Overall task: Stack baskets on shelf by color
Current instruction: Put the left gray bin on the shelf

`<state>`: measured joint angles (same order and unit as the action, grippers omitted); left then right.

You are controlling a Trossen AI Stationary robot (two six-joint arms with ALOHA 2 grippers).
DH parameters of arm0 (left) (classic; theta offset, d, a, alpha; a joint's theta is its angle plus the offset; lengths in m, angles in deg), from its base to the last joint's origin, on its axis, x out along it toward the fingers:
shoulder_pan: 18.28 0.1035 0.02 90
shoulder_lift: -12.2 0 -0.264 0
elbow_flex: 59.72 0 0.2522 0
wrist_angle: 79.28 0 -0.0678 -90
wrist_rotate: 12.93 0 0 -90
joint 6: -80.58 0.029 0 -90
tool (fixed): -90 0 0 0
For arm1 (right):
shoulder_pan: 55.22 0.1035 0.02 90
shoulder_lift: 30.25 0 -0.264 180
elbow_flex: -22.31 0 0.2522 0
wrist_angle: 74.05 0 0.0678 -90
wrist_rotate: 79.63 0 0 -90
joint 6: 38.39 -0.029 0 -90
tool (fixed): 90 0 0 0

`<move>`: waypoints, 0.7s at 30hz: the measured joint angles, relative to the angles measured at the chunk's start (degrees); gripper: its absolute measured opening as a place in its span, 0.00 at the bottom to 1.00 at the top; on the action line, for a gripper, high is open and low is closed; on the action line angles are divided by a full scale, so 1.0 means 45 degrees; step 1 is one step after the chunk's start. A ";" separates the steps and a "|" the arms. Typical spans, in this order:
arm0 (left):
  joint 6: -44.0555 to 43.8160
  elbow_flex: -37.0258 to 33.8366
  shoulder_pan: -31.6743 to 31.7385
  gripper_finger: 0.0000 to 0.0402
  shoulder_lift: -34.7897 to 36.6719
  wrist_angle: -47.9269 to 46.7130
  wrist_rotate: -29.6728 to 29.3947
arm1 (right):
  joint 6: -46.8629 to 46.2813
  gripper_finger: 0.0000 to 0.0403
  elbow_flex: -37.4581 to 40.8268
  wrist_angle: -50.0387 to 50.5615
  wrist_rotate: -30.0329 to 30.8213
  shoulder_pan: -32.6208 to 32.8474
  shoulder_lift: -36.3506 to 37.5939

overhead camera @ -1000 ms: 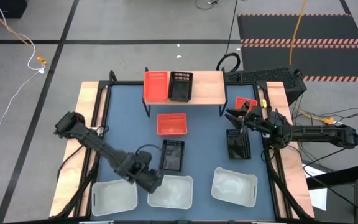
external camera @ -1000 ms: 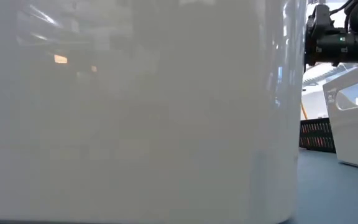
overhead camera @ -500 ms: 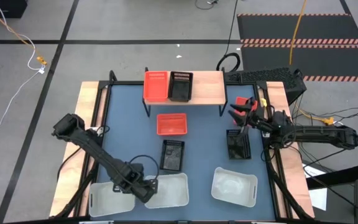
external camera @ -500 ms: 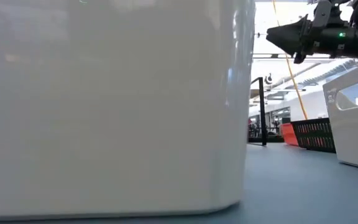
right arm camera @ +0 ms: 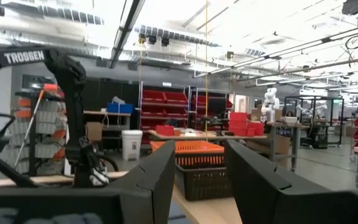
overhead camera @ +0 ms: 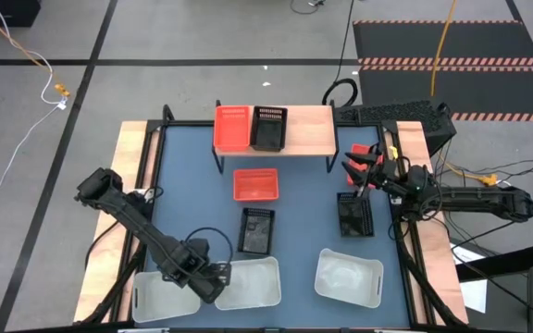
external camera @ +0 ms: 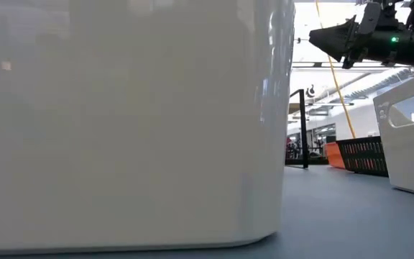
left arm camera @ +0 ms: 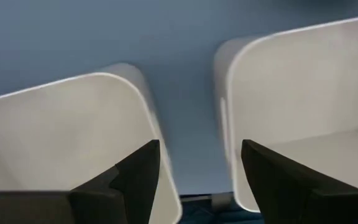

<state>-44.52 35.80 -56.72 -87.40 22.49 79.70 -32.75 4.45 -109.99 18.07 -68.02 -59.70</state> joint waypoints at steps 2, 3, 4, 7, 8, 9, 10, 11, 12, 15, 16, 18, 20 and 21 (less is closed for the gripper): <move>-0.0076 -0.0016 -0.0039 0.57 0.0000 -0.0197 0.0247 | -0.0022 0.33 0.0000 0.0038 0.0000 0.0000 0.0000; -0.0198 -0.0016 -0.0092 0.57 0.0000 -0.0272 0.0303 | -0.0051 0.33 0.0000 0.0046 0.0000 0.0000 0.0000; -0.0347 -0.0016 -0.0168 0.57 0.0000 -0.0317 0.0308 | -0.0055 0.33 0.0000 0.0046 0.0000 0.0000 0.0000; -0.0623 -0.0016 -0.0380 0.57 -0.0129 -0.0506 0.0375 | -0.0075 0.33 0.0000 0.0049 0.0000 0.0000 0.0000; -0.0695 -0.0046 -0.0454 0.57 -0.0179 -0.0576 0.0380 | -0.0080 0.33 0.0000 0.0053 0.0000 0.0000 0.0000; -0.0790 -0.0124 -0.0511 0.57 -0.0201 -0.0583 0.0372 | -0.0085 0.33 0.0000 0.0056 0.0000 0.0000 0.0000; -0.0926 -0.0240 -0.0530 0.57 -0.0204 -0.0536 0.0351 | -0.0085 0.33 0.0000 0.0061 0.0000 0.0000 0.0001; -0.1026 -0.0387 -0.0547 0.57 -0.0203 -0.0426 0.0306 | -0.0085 0.33 0.0000 0.0089 0.0000 0.0000 0.0005; -0.1062 -0.0552 -0.0547 0.57 -0.0204 -0.0248 0.0303 | -0.0085 0.33 0.0000 0.0142 0.0000 0.0000 0.0005; -0.1138 -0.1195 -0.0547 0.57 -0.0204 0.0559 0.0290 | -0.0085 0.33 0.0000 0.0318 0.0000 0.0000 -0.0010; -0.1141 -0.1446 -0.0547 0.57 -0.0199 0.0845 0.0280 | -0.0085 0.33 0.0000 0.0382 0.0000 0.0000 -0.0005; -0.1141 -0.1900 -0.0547 0.56 -0.0206 0.1067 0.0200 | -0.0075 0.33 0.0000 0.0466 0.0000 0.0000 -0.0016; -0.1067 -0.2216 -0.0531 0.53 -0.0209 0.1017 0.0184 | -0.0074 0.33 0.0000 0.0469 0.0000 0.0000 -0.0024; -0.0986 -0.2317 -0.0499 0.50 -0.0209 0.1021 0.0176 | -0.0070 0.33 0.0000 0.0464 0.0000 0.0000 -0.0024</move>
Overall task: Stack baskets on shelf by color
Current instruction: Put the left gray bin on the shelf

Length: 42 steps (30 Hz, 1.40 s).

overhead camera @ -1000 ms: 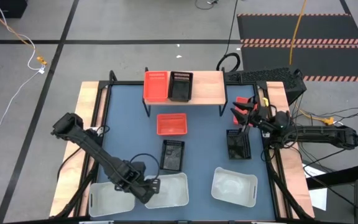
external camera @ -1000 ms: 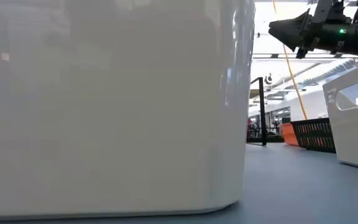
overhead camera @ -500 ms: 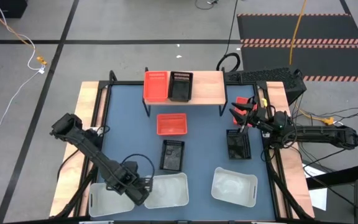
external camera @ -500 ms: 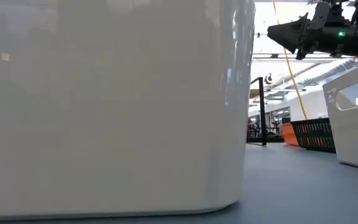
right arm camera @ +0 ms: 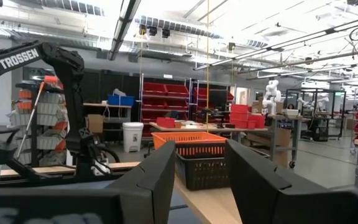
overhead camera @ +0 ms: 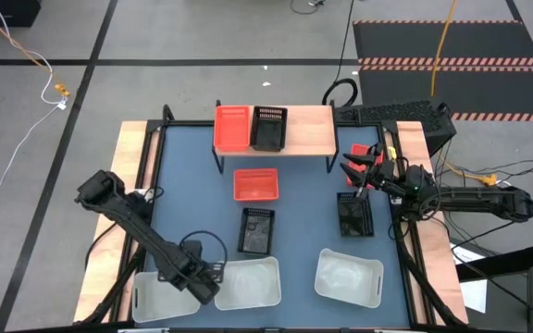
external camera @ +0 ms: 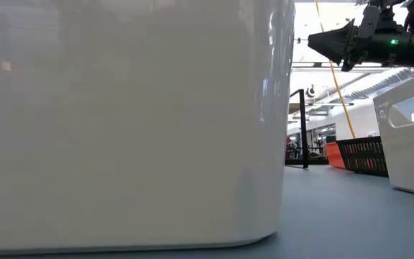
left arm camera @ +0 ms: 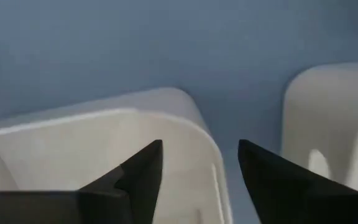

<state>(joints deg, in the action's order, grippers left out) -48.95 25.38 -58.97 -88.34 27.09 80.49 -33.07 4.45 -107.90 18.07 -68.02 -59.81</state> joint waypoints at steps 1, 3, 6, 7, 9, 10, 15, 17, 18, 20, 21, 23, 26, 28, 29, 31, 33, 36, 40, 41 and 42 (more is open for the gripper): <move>0.0081 -0.0080 0.0020 0.46 0.0000 -0.0012 0.0000 | 0.0000 0.33 0.0000 -0.0009 0.0000 0.0000 -0.0005; 0.0458 -0.0108 0.0056 0.36 0.0000 -0.0125 -0.0007 | -0.0013 0.33 0.0000 0.0026 -0.0002 0.0000 -0.0010; 0.1317 -0.0107 0.0234 0.18 0.0000 -0.0038 -0.0017 | 0.0000 0.33 0.0000 0.0119 -0.0015 0.0000 -0.0081; 0.1525 -0.0079 0.0290 0.11 0.0012 -0.0042 -0.0011 | 0.0005 0.32 0.0000 0.0133 -0.0022 0.0000 -0.0114; 0.1921 0.0117 0.0398 0.03 0.0098 0.0021 0.0041 | 0.0005 0.31 0.0000 0.0147 -0.0030 0.0000 -0.0192; 0.2178 0.0245 0.0469 0.03 0.0201 -0.0010 0.0161 | 0.0005 0.30 0.0000 0.0161 -0.0035 0.0000 -0.0227; 0.1997 0.1578 0.0602 0.03 0.0938 0.0028 -0.0610 | -0.0015 0.28 0.0000 0.0218 -0.0049 0.0000 -0.0426; 0.2265 0.2312 0.0602 0.02 0.1294 -0.0144 -0.1510 | -0.0018 0.27 0.0000 0.0218 -0.0049 0.0005 -0.0489; 0.2526 0.2687 0.0602 0.02 0.1411 -0.0161 -0.2020 | -0.0018 0.27 0.0000 0.0223 -0.0050 0.0005 -0.0512; 0.3386 0.3529 0.0708 0.02 0.1528 -0.0129 -0.2535 | -0.0019 0.27 0.0000 0.0228 -0.0049 0.0005 -0.0534; 0.4000 0.4006 0.0812 0.02 0.1540 -0.0319 -0.2711 | -0.0019 0.27 0.0000 0.0227 -0.0053 0.0005 -0.0534; 0.5433 0.5038 0.1039 0.02 0.1545 -0.0910 -0.2899 | -0.0024 0.27 0.0000 0.0218 -0.0053 0.0005 -0.0534; 0.7136 0.6409 0.1551 0.01 0.1488 -0.2380 -0.3252 | -0.0054 0.27 0.0000 0.0290 -0.0053 0.0005 -0.0534; 0.8730 0.7129 0.2047 0.02 0.1430 -0.2884 -0.3325 | -0.0117 0.27 0.0000 0.0311 -0.0057 0.0005 -0.0555; 0.9663 0.7469 0.2362 0.02 0.1415 -0.3117 -0.3367 | -0.0117 0.27 0.0000 0.0311 -0.0054 0.0005 -0.0583; 1.1858 0.8169 0.3123 0.01 0.1420 -0.3390 -0.3435 | -0.0058 0.27 0.0000 0.0302 -0.0053 0.0005 -0.0588; 1.4312 0.8899 0.3940 0.01 0.1433 -0.3228 -0.3635 | -0.0011 0.27 0.0003 0.0145 -0.0053 0.0005 -0.0588; 1.8460 0.9736 0.5252 0.01 0.1433 -0.2426 -0.3645 | -0.0005 0.27 0.0003 -0.0231 -0.0053 0.0005 -0.0588; 2.4060 1.0783 0.6866 0.01 0.1423 -0.0230 -0.2914 | -0.0052 0.27 0.0005 -0.0870 -0.0053 0.0005 -0.0588; 2.5365 1.1039 0.7200 0.01 0.1423 0.0208 -0.2674 | -0.0096 0.27 0.0005 -0.1025 -0.0054 0.0005 -0.0588; 2.6710 1.1251 0.7527 0.01 0.1428 0.0721 -0.2416 | -0.0117 0.27 0.0005 -0.1126 -0.0058 0.0005 -0.0588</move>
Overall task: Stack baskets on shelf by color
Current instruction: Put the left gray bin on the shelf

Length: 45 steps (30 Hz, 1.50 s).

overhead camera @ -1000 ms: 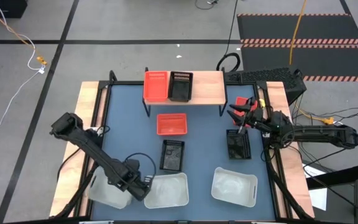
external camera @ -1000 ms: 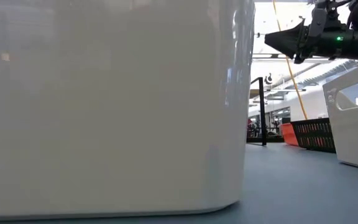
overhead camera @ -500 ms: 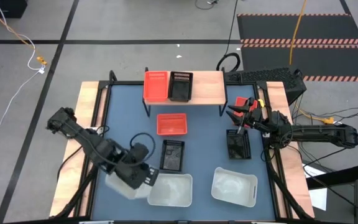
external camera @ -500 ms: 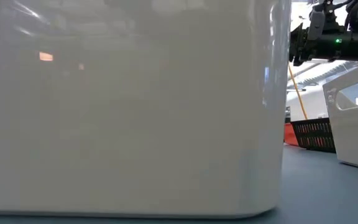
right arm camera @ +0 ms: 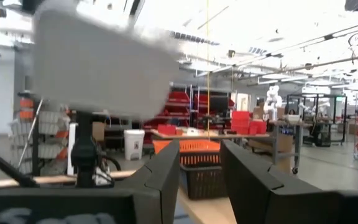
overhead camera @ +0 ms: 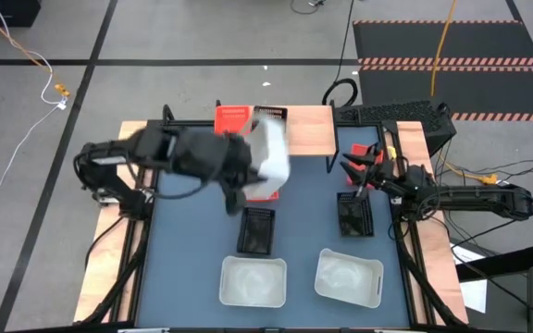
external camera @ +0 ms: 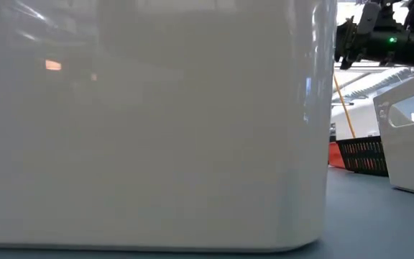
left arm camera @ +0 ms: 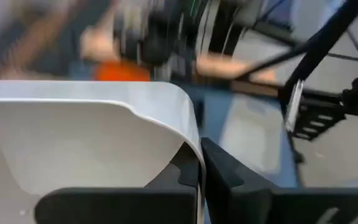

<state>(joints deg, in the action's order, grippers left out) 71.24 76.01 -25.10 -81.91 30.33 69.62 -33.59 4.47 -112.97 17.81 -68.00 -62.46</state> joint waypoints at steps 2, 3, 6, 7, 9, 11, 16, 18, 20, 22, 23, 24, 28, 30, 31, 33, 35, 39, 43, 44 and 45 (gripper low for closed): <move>0.2265 0.0225 0.0628 0.01 0.0009 0.0883 0.0330 | -0.0010 0.27 0.0000 -0.0103 0.0004 0.0000 0.0005; 0.3232 0.0251 0.0948 0.01 0.0015 0.1188 0.0461 | -0.0074 0.27 0.0000 -0.0103 0.0002 0.0000 0.0015; 0.5521 0.0250 0.1976 0.01 -0.0195 0.1943 0.0814 | -0.0271 0.27 0.0000 -0.0141 0.0004 0.0000 0.0010; 0.6004 0.0254 0.2365 0.01 -0.0386 0.2298 0.0967 | -0.0277 0.27 0.0000 -0.0176 0.0004 0.0000 0.0010; 0.6557 0.0254 0.3095 0.01 -0.0977 0.3040 0.1761 | -0.0283 0.27 0.0000 -0.0599 0.0029 0.0000 0.0003; 0.6752 0.0244 0.3685 0.01 -0.1810 0.4063 0.2789 | -0.0471 0.27 0.0000 -0.1111 0.0006 0.0000 0.0010; 0.6742 0.0460 0.4448 0.01 -0.3819 0.5616 0.4274 | -0.1209 0.27 0.0000 -0.2047 0.0004 0.0005 0.0029; 0.6665 0.0729 0.4578 0.01 -0.4514 0.5760 0.4272 | -0.1451 0.27 0.0000 -0.2017 0.0004 0.0005 0.0029; 0.6522 0.0859 0.4640 0.01 -0.5128 0.5604 0.4216 | -0.1556 0.27 0.0000 -0.1956 -0.0001 0.0005 0.0036; 0.6381 0.0859 0.4580 0.01 -0.5634 0.5269 0.4174 | -0.1671 0.27 0.0000 -0.1861 -0.0001 0.0005 0.0039; 0.6376 0.0847 0.4510 0.01 -0.5833 0.5060 0.4031 | -0.1782 0.27 0.0000 -0.1763 -0.0011 0.0005 0.0039; 0.6370 0.0842 0.4453 0.02 -0.5945 0.4936 0.3714 | -0.1936 0.27 0.0000 -0.1652 -0.0029 0.0005 0.0039; 0.6412 0.0878 0.4349 0.02 -0.5900 0.4371 0.2644 | -0.2358 0.27 0.0000 -0.1073 -0.0046 0.0029 0.0039; 0.6435 0.0886 0.4363 0.01 -0.5887 0.4087 0.2505 | -0.2467 0.27 0.0000 -0.0798 -0.0044 0.0029 0.0037; 0.6412 0.0886 0.4363 0.01 -0.5903 0.4000 0.2417 | -0.2495 0.27 0.0000 -0.0778 -0.0044 0.0029 0.0029; 0.6409 0.0876 0.4344 0.01 -0.5935 0.3873 0.2227 | -0.2505 0.27 0.0000 -0.0783 -0.0044 0.0029 0.0029; 0.6409 0.0876 0.4352 0.04 -0.5931 0.3732 0.1751 | -0.2670 0.27 0.0000 -0.0783 -0.0044 0.0029 0.0039; 0.6396 0.0871 0.4597 0.07 -0.5921 0.3335 0.1559 | -0.2827 0.27 0.0000 -0.0801 -0.0049 0.0029 0.0039; 0.6396 0.0871 0.4647 0.07 -0.5921 0.3487 0.1509 | -0.2827 0.27 0.0000 -0.0802 -0.0053 0.0029 0.0039; 0.6399 0.0871 0.4641 0.07 -0.5921 0.3552 0.1529 | -0.2827 0.27 0.0000 -0.0799 -0.0052 0.0029 0.0039; 0.6416 0.0871 0.4626 0.07 -0.5921 0.3569 0.1538 | -0.2827 0.27 0.0000 -0.0798 -0.0054 0.0029 0.0039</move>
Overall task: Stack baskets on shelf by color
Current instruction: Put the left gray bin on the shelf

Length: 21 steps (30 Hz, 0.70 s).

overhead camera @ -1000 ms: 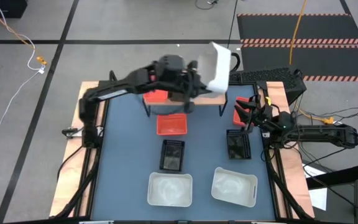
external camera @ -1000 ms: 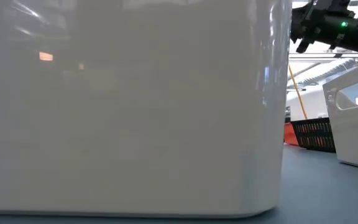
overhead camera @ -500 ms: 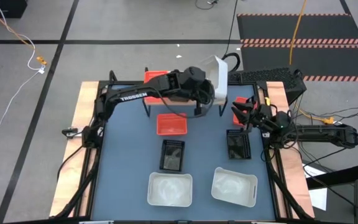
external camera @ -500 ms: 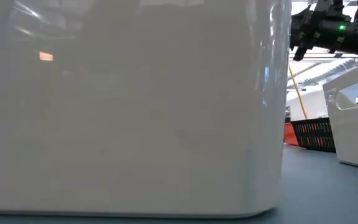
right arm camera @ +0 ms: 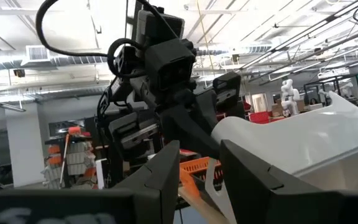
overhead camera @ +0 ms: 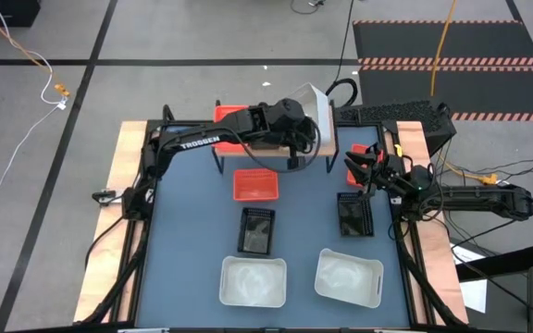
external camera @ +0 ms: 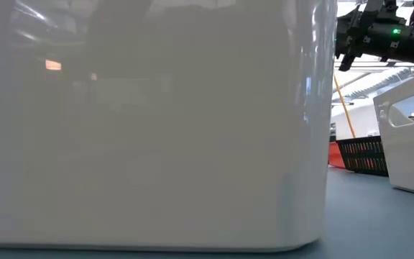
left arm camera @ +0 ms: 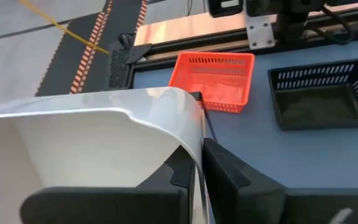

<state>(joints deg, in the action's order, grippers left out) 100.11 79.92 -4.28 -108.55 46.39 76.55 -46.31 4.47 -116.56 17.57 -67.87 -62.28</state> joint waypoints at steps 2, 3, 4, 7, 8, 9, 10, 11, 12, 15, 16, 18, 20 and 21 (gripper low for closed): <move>0.0136 0.0000 0.0006 0.07 0.0000 0.0004 0.0012 | 0.0000 0.27 0.0000 -0.0002 0.0000 0.0000 0.0000; 0.0210 0.0000 0.0019 0.08 0.0000 0.0017 0.0003 | 0.0000 0.27 0.0000 0.0001 -0.0001 0.0000 0.0000; 0.0233 0.0000 0.0019 0.08 0.0000 0.0042 0.0003 | 0.0000 0.27 0.0000 0.0001 -0.0005 0.0000 0.0000; 0.0335 0.0000 0.0027 0.10 0.0000 0.0069 -0.0033 | 0.0000 0.27 0.0000 0.0024 -0.0005 0.0000 0.0000; 0.0341 0.0000 0.0022 0.11 0.0000 0.0114 -0.0028 | 0.0000 0.27 0.0000 0.0034 -0.0005 0.0000 0.0000; 0.0349 0.0000 0.0019 0.13 0.0000 0.0177 -0.0035 | 0.0001 0.27 0.0000 0.0041 -0.0005 0.0000 0.0000; 0.0353 0.0000 0.0019 0.16 0.0000 0.0248 -0.0020 | 0.0000 0.27 0.0000 0.0042 -0.0005 0.0000 0.0000; 0.0353 0.0000 0.0015 0.18 0.0000 0.0296 -0.0021 | 0.0005 0.27 0.0000 0.0052 -0.0005 0.0000 0.0000; 0.0343 0.0000 0.0019 0.21 0.0000 0.0309 -0.0016 | 0.0005 0.27 0.0000 0.0056 -0.0005 0.0000 0.0000; 0.0311 0.0000 0.0029 0.29 0.0000 0.0309 -0.0029 | 0.0000 0.27 0.0000 0.0102 -0.0005 0.0000 0.0000; 0.0304 0.0000 0.0029 0.31 0.0000 0.0322 -0.0046 | 0.0005 0.27 0.0000 0.0103 -0.0005 0.0000 -0.0004; 0.0198 0.0000 0.0029 0.36 0.0000 0.0448 -0.0314 | 0.0005 0.27 0.0000 0.0103 -0.0005 0.0000 0.0000; 0.0143 0.0000 0.0027 0.39 0.0000 0.0605 -0.0525 | 0.0005 0.27 0.0000 0.0103 -0.0005 0.0000 0.0000; 0.0061 0.0000 0.0027 0.40 0.0000 0.0741 -0.0560 | 0.0005 0.27 0.0000 0.0103 -0.0005 0.0000 -0.0001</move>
<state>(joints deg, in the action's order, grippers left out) 100.39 79.92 -4.16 -108.55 49.73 74.03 -46.29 4.47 -116.10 17.55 -67.87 -62.29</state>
